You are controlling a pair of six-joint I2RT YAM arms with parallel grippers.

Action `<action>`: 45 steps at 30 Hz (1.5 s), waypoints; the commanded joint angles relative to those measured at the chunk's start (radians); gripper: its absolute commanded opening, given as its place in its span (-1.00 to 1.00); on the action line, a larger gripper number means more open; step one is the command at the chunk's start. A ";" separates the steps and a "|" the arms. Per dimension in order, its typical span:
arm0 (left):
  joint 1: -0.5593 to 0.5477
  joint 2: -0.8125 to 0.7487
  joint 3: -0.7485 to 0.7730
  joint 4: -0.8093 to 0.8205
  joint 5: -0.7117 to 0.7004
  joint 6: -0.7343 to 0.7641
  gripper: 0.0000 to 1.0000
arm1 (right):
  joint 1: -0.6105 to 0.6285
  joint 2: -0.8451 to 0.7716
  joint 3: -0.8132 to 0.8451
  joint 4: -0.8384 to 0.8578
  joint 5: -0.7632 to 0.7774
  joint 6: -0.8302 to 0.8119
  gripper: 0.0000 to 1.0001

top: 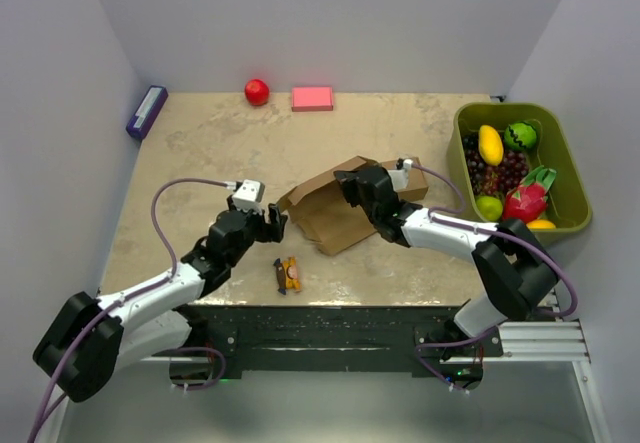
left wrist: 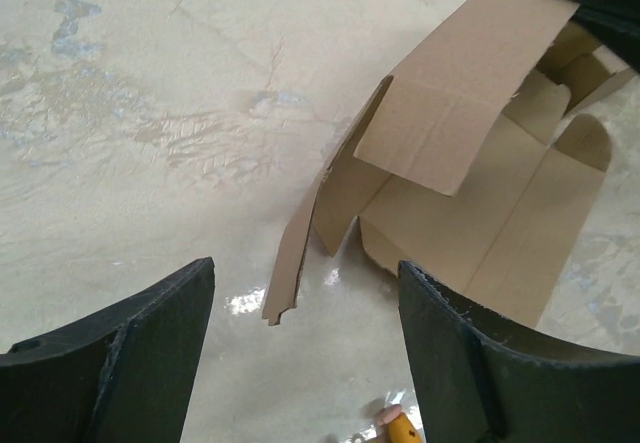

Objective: Fold the paper box

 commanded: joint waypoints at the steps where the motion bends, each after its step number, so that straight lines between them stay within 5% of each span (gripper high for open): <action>1: 0.025 0.067 0.070 0.075 0.008 0.073 0.51 | 0.007 -0.032 0.017 -0.011 0.080 0.002 -1.00; 6: 0.036 0.145 0.105 0.150 0.099 0.142 0.43 | 0.005 -0.043 0.014 -0.019 0.088 -0.018 -1.00; 9: 0.038 0.198 0.123 0.201 0.174 0.193 0.19 | 0.005 -0.049 0.014 -0.026 0.096 -0.031 -1.00; 16: 0.038 0.279 0.157 0.201 0.249 0.236 -0.98 | 0.005 -0.081 0.028 -0.037 0.111 -0.149 -0.78; 18: 0.038 0.276 0.151 0.204 0.251 0.243 -1.00 | 0.005 -0.084 0.039 -0.024 0.103 -0.218 -0.59; 22: 0.036 0.275 0.151 0.195 0.259 0.253 -1.00 | 0.007 -0.065 0.092 -0.023 0.039 -0.428 0.10; 25: 0.038 0.275 0.176 0.138 0.257 0.256 -1.00 | 0.012 -0.042 0.134 -0.036 -0.035 -0.560 0.31; 31: 0.036 0.303 0.268 -0.024 0.225 0.230 -1.00 | 0.070 -0.075 0.120 -0.063 -0.039 -0.706 0.53; 45: 0.038 0.320 0.340 -0.126 0.223 0.204 -1.00 | 0.188 -0.031 0.122 -0.112 0.014 -0.751 0.54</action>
